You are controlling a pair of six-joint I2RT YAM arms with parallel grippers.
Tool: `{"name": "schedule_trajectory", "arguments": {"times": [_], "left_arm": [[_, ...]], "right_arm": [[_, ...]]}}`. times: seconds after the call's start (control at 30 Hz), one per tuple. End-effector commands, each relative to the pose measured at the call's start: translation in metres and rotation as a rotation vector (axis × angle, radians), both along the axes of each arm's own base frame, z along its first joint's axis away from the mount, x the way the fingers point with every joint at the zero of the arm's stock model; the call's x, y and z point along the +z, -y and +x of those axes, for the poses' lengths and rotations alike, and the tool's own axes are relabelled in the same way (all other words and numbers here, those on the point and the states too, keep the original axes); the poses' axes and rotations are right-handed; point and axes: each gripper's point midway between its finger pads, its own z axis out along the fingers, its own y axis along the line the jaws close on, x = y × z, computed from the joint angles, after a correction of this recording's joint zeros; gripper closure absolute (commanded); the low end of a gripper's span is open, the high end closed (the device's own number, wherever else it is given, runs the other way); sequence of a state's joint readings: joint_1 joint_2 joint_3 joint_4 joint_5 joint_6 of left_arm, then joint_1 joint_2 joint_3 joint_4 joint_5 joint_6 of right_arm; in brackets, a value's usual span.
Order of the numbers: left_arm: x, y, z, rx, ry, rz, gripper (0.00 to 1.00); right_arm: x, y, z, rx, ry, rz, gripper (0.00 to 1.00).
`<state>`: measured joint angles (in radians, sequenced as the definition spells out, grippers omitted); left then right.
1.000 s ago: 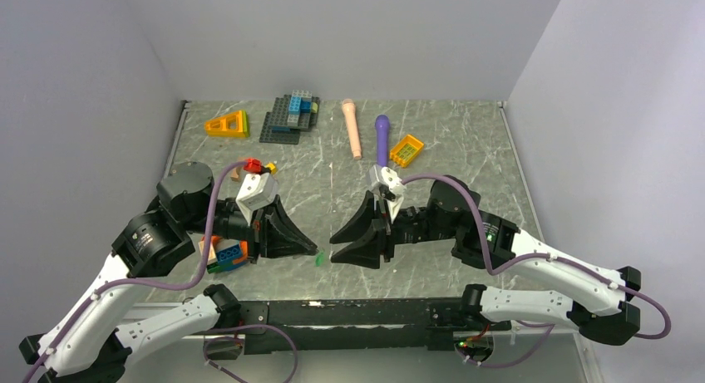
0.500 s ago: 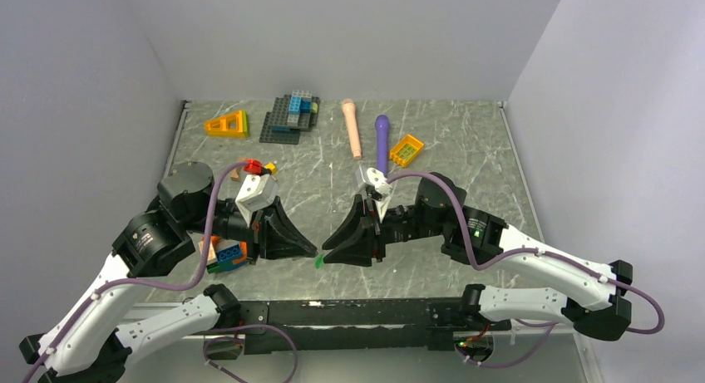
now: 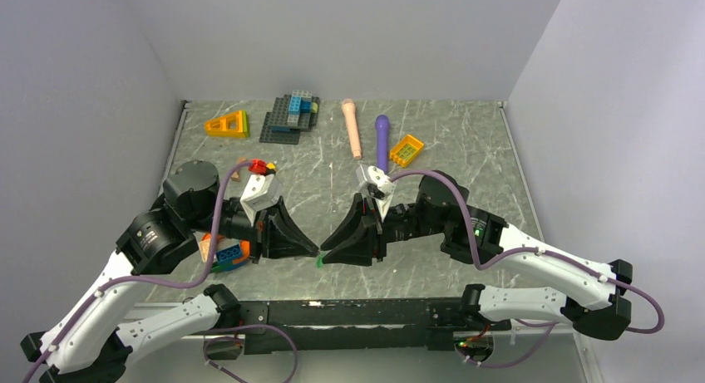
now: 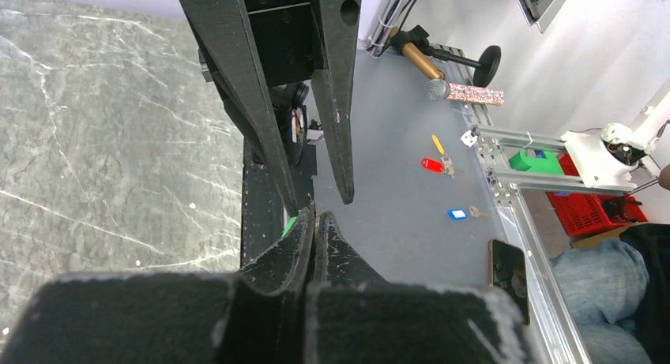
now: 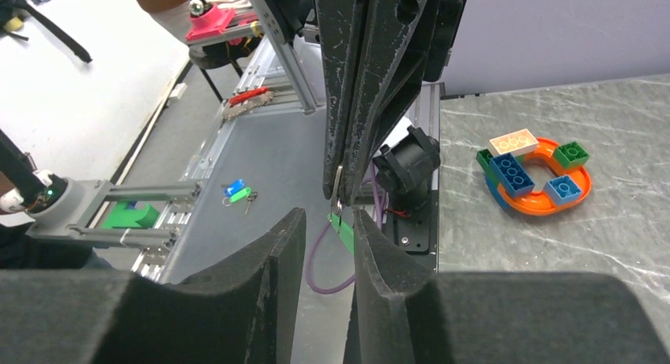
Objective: Remove the keys from the keyring
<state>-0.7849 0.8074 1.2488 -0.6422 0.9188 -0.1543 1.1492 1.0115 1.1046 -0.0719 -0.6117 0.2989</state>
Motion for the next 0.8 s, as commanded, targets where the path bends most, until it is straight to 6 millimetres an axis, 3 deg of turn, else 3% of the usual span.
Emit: {"name": "schedule_trajectory", "arguments": {"times": [0.0, 0.53, 0.77], "left_arm": [[0.001, 0.001, 0.0, -0.015, 0.024, -0.011, 1.0], [-0.003, 0.002, 0.011, 0.05, 0.022, 0.015, 1.0], [-0.006, 0.003, 0.026, 0.134, 0.02, 0.036, 1.0]], "right_arm": [[0.035, 0.004, -0.008, 0.036, 0.034, 0.102, 0.69], [0.028, -0.005, -0.004, 0.033, 0.014, 0.095, 1.0], [0.023, -0.007, 0.002, -0.008, -0.002, 0.081, 1.0]]}}
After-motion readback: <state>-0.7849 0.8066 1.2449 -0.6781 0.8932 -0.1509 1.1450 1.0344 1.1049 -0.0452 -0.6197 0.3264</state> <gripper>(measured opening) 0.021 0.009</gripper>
